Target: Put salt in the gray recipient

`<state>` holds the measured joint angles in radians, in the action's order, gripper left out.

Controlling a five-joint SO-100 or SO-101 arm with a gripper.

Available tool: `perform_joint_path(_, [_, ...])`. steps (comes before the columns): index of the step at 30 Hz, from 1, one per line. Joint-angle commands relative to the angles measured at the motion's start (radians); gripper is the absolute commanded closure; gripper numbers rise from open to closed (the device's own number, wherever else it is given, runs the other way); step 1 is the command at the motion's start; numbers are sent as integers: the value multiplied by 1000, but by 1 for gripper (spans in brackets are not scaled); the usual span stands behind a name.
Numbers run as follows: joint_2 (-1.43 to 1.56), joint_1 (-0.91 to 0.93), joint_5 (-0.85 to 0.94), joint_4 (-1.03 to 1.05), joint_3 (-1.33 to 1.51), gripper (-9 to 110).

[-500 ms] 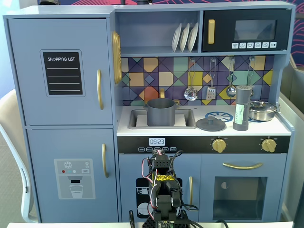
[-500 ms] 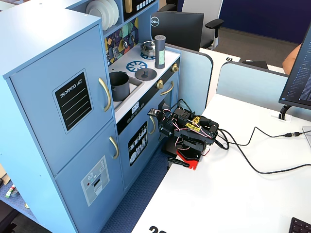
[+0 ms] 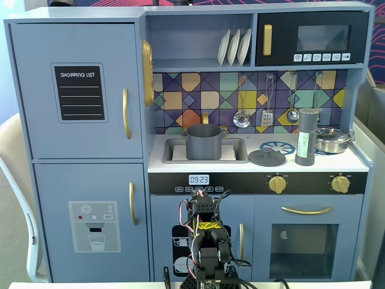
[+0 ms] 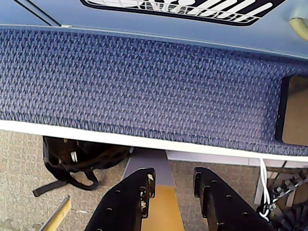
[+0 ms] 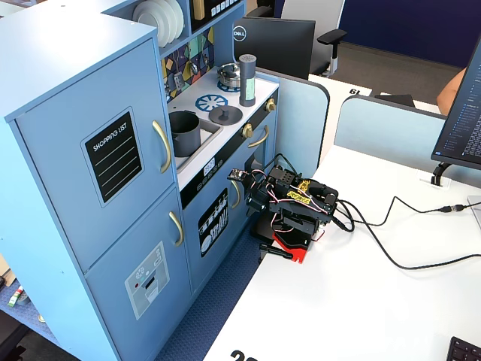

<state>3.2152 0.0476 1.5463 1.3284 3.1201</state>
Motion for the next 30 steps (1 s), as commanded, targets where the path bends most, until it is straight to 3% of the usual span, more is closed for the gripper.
perform_joint_path(1, [6, 11, -11, -2, -3, 101])
perform_joint_path(6, [-100, 32, -87, -146, -46, 101])
perform_joint_path(12, [-356, 57, -347, -279, -454, 101])
perform_joint_path(20, [-459, 382, -109, -331, -842, 101])
perform_joint_path(30, [-449, 581, -15, -443, -930, 101])
